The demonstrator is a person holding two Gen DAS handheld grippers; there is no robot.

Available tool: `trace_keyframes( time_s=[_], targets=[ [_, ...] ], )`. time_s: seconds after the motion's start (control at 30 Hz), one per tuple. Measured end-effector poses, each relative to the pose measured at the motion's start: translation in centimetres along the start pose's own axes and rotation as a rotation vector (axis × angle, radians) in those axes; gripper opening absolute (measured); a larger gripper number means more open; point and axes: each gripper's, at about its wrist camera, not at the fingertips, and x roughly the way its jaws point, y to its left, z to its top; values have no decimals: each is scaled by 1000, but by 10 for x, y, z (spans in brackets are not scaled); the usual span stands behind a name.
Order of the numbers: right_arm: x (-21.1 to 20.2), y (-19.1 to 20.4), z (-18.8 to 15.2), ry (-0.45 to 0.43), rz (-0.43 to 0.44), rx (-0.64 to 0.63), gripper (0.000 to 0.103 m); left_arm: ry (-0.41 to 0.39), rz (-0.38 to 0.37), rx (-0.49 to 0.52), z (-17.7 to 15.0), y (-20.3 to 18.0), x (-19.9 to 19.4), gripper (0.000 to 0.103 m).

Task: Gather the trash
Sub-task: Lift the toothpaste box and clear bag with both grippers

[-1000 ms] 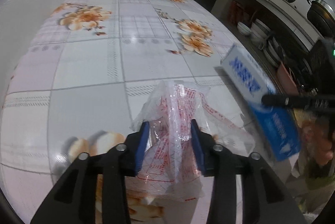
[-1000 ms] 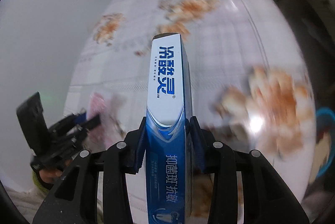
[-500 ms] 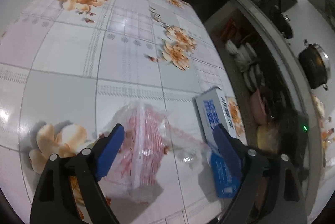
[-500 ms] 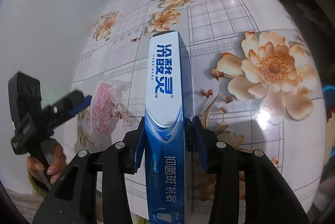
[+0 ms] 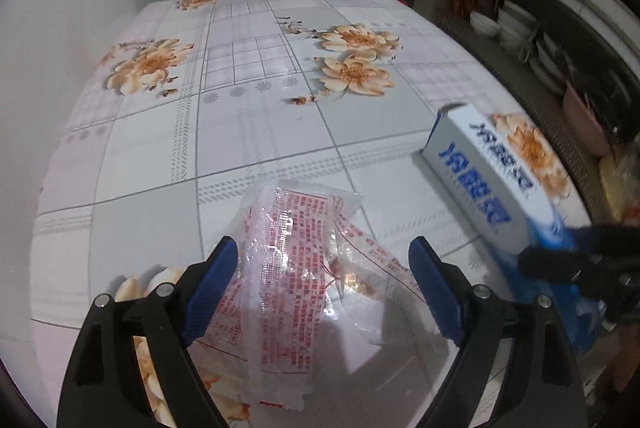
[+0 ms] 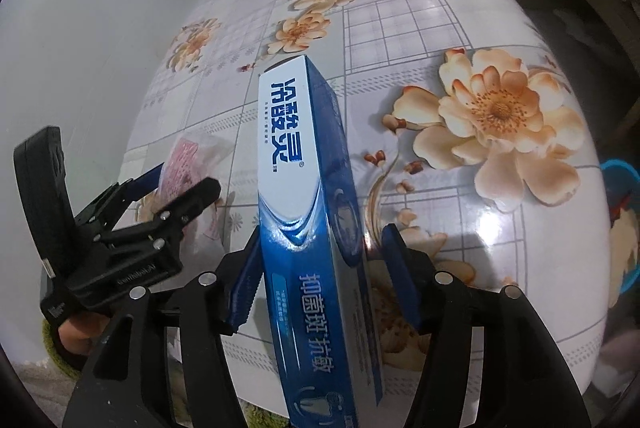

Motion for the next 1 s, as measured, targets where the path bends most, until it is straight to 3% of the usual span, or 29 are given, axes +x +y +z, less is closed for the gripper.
trace_keyframes(
  time_s=[0.13, 0.27, 0.53, 0.77, 1.0],
  targets=[
    [-5, 2, -2, -6, -21, -20, 57, 15, 26, 29, -7, 1, -3, 81],
    [-2, 8, -4, -3, -43, -52, 56, 17, 54, 65, -12, -1, -7, 65],
    [2, 17, -8, 0, -106, -94, 56, -1, 104, 107, -17, -3, -7, 47],
    [6, 16, -10, -1, -115, -84, 41, -23, 131, 134, -18, -6, -9, 34],
    [2, 13, -9, -19, -100, -67, 36, -36, 115, 116, -14, -5, -12, 25]
  ],
)
